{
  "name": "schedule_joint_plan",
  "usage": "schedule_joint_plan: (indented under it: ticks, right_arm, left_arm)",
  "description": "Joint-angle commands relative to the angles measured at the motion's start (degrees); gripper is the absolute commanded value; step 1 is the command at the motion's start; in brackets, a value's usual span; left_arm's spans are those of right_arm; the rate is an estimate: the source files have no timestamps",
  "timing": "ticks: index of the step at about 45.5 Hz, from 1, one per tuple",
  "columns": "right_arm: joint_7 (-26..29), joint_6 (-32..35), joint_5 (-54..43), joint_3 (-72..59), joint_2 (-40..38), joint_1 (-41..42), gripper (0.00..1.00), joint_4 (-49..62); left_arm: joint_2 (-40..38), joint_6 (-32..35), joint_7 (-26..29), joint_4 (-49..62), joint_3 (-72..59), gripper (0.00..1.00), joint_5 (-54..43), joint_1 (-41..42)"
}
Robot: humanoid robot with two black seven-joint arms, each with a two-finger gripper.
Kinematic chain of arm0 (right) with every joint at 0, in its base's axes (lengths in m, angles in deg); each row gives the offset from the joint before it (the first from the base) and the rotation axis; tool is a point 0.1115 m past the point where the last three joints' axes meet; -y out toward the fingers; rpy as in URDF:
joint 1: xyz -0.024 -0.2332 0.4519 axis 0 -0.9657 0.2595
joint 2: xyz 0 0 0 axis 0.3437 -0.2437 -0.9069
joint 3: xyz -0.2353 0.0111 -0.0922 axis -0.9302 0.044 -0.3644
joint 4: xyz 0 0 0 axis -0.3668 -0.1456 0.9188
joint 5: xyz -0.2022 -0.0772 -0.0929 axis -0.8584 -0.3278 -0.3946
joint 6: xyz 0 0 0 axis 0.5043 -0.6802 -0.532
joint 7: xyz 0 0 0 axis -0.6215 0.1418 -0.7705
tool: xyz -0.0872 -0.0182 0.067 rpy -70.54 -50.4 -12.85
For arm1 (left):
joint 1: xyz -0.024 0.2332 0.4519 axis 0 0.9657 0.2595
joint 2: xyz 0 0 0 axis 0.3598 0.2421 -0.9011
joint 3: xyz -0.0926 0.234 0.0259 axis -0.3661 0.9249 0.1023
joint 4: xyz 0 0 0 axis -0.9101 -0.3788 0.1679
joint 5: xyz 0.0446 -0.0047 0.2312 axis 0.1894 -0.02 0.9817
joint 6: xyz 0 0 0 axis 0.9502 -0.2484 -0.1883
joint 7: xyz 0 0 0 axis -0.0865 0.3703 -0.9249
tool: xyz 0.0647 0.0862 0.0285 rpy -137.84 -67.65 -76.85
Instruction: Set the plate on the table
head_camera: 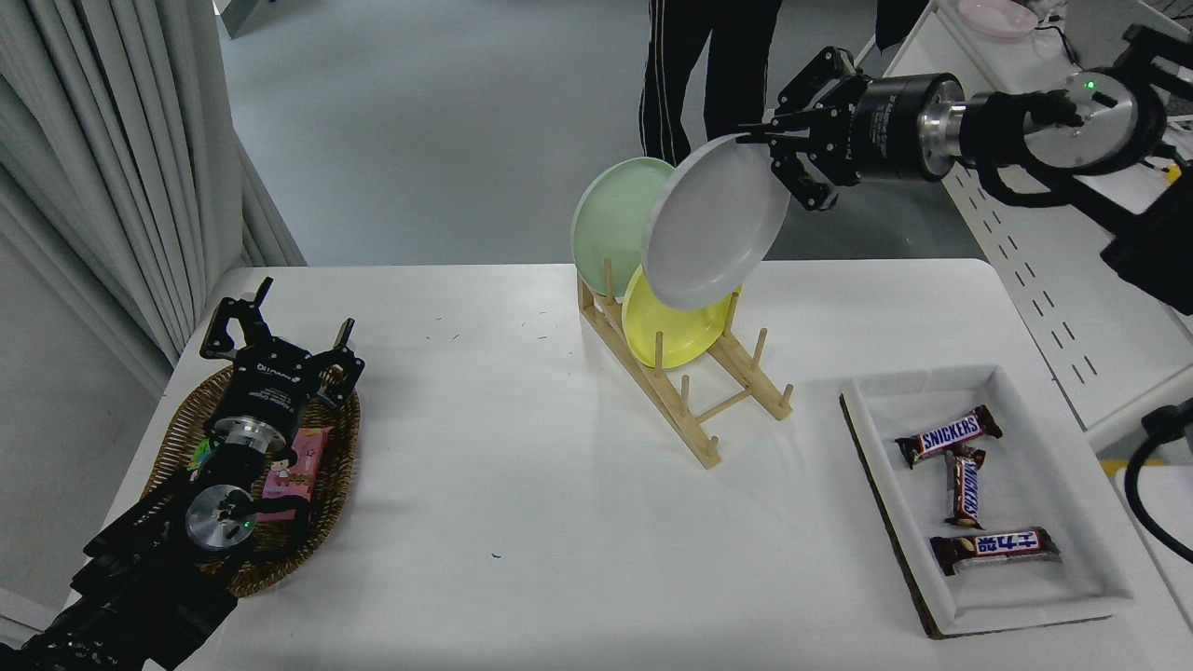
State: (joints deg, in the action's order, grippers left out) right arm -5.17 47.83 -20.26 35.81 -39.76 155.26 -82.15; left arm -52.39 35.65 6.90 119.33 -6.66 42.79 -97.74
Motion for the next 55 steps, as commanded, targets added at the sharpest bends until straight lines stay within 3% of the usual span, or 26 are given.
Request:
schedule_joint_plan:
  ticks: [1,17,24,35,46,55]
  right_arm:
    - [3.05,-11.71,10.86,3.21,-1.51,2.96,0.0,-7.5]
    - [2.96,-19.44,13.15,2.33,-2.83,3.05,0.0,-9.44]
    - [3.22,-40.55,16.48,3.3,-0.64,3.23,0.0,-9.7]
    - [2.96,-40.55,21.06,5.41,6.39,0.86,0.0,-8.91]
    - [2.78,-40.55,20.36,5.41,7.54,-5.64,0.0,-8.12]
    - [3.05,-40.55,25.1,9.53,10.79,-13.46,0.0,-3.12]
  left_arm:
    - [-0.01,0.0,0.0,0.01,0.0,1.0,0.02,0.0]
    - [-0.01,0.0,0.0,0.01,0.0,1.0,0.02,0.0]
    - [-0.01,0.0,0.0,0.01,0.0,1.0,0.02,0.0]
    - [-0.01,0.0,0.0,0.01,0.0,1.0,0.02,0.0]
    - [-0.01,0.0,0.0,0.01,0.0,1.0,0.02,0.0]
    - [-0.01,0.0,0.0,0.01,0.0,1.0,0.02,0.0]
